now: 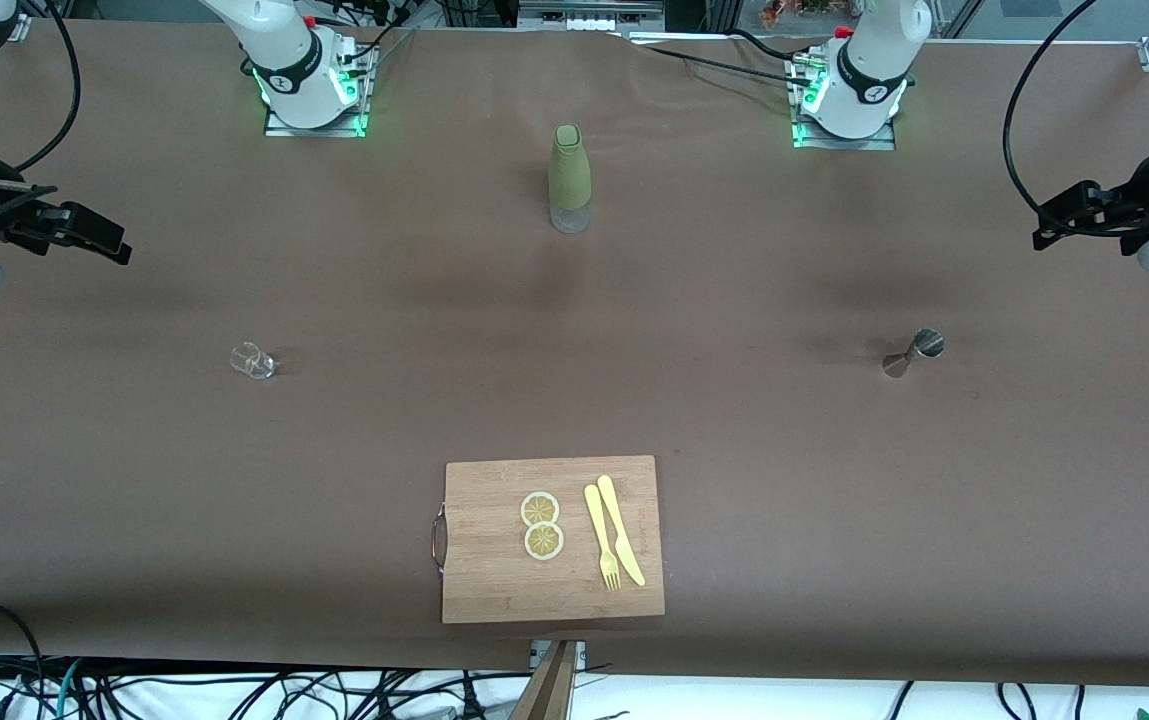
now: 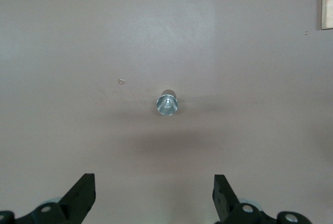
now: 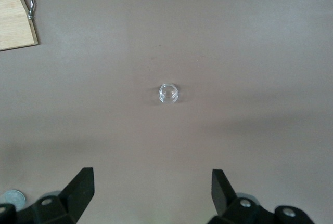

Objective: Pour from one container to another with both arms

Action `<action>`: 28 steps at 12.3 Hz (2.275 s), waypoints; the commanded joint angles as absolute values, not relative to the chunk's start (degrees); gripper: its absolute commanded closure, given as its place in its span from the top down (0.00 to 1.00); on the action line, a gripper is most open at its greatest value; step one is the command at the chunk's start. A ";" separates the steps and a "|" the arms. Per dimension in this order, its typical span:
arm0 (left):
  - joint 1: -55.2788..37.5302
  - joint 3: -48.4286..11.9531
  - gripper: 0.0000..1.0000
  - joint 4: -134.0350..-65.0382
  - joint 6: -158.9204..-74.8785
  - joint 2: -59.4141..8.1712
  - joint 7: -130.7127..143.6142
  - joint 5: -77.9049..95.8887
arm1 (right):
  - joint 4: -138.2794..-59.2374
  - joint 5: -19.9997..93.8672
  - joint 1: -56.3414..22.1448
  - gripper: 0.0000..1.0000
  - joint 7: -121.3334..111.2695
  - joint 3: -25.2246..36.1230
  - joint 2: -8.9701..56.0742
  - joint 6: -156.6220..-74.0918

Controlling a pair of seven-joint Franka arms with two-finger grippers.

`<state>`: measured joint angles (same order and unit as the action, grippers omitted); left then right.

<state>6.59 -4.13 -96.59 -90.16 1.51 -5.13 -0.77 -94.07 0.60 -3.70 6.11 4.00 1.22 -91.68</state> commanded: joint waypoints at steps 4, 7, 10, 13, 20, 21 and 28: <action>6.50 -4.31 1.00 -95.54 -89.91 -0.44 -10.53 0.53 | -93.52 1.41 -3.34 1.00 6.06 3.87 1.41 -91.58; 8.25 -3.87 1.00 -95.45 -89.91 -0.70 -17.83 0.79 | -93.52 1.41 -3.25 1.00 6.06 3.87 1.41 -91.58; 12.64 -3.78 1.00 -94.31 -89.30 -0.88 -24.14 6.67 | -93.52 1.41 -3.34 1.00 6.06 3.95 1.41 -91.58; 16.42 -3.78 1.00 -94.04 -89.04 -1.40 -36.96 10.43 | -93.52 1.41 -3.25 1.00 5.98 3.87 2.10 -91.58; 24.86 -3.78 1.00 -94.22 -86.40 -6.05 -59.56 22.74 | -93.43 0.53 -3.87 1.00 -6.57 3.60 5.62 -90.88; 26.44 -3.78 1.00 -94.31 -86.31 -7.89 -63.42 25.63 | -93.43 0.44 -3.78 1.00 -8.42 3.60 5.62 -90.88; 33.66 -3.78 1.00 -94.04 -86.57 -22.13 -86.62 36.46 | -93.43 1.31 -1.85 1.00 -31.97 3.87 8.78 -90.97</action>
<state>32.21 -3.20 -95.78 -87.47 -19.46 -80.85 33.67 -94.14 0.56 -3.11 -26.88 4.02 7.61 -91.55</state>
